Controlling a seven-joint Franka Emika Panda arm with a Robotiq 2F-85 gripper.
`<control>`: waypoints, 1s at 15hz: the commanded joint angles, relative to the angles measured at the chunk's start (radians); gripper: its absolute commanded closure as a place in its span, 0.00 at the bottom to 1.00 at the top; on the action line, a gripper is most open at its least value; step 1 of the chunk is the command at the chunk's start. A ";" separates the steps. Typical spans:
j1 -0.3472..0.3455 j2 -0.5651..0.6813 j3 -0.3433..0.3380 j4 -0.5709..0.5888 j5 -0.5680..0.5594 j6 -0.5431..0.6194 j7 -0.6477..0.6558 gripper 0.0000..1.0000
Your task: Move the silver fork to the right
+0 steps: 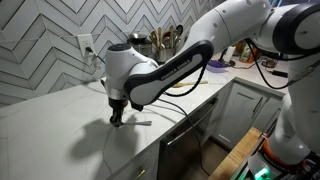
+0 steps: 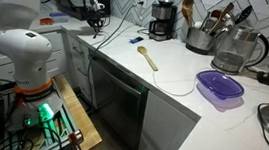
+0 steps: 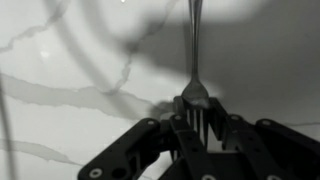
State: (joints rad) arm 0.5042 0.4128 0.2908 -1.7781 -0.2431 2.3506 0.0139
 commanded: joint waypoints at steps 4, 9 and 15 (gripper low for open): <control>0.021 -0.088 -0.020 0.069 -0.081 0.005 0.051 0.93; -0.009 -0.242 -0.058 0.056 -0.225 0.106 0.161 0.93; -0.119 -0.412 -0.121 -0.023 -0.460 0.292 0.342 0.93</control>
State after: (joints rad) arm 0.4432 0.1004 0.1916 -1.7017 -0.5891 2.5501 0.2403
